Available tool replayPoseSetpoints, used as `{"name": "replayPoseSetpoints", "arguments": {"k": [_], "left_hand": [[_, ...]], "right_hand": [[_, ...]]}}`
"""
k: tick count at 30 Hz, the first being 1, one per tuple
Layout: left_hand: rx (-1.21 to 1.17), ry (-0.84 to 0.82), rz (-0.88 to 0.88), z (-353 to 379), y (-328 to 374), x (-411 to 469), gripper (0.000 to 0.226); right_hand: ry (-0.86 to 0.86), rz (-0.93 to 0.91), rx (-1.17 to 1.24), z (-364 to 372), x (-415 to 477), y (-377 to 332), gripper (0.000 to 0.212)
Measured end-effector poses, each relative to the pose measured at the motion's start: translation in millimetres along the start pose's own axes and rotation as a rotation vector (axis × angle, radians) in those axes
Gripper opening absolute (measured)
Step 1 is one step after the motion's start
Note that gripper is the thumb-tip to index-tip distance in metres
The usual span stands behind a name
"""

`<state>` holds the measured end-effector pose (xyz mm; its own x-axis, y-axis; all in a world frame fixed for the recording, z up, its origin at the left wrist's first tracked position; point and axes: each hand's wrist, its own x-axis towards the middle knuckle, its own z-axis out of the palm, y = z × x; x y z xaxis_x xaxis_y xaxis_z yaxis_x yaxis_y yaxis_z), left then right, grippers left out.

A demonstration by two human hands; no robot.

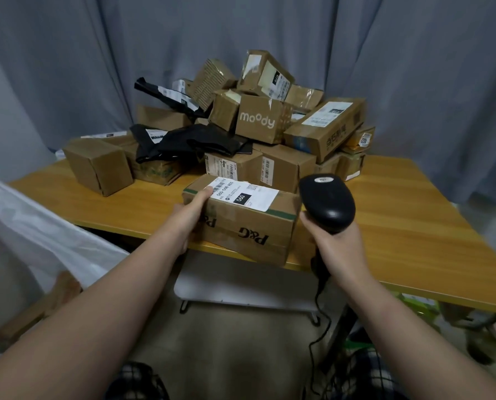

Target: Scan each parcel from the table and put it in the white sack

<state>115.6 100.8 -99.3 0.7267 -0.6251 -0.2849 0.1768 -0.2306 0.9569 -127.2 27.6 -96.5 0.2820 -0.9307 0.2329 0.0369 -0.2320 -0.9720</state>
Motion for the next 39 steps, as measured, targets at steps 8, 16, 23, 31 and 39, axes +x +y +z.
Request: {"name": "replayPoseSetpoints", "arguments": {"k": [8,16,23,31,39], "left_hand": [[-0.055,-0.029,-0.013,12.9,1.5,-10.6,0.101],[-0.162,-0.273,0.198,20.9,3.1,-32.4,0.102],[0.098,-0.25,0.37,60.5,2.8,-30.9,0.146],[0.197,-0.175,0.537,16.4,8.6,-4.5,0.129],[0.216,-0.11,0.571,19.1,3.6,-3.2,0.133]], "right_hand": [[-0.25,0.267,0.144,11.8,15.2,-22.1,0.025],[-0.026,0.231,0.364,0.3,-12.1,8.0,0.043],[-0.069,0.181,0.334,17.0,-31.5,26.7,0.043],[-0.18,0.012,0.02,7.3,-7.8,-26.0,0.009],[-0.202,-0.019,-0.013,17.5,-11.2,-39.6,0.032]]}}
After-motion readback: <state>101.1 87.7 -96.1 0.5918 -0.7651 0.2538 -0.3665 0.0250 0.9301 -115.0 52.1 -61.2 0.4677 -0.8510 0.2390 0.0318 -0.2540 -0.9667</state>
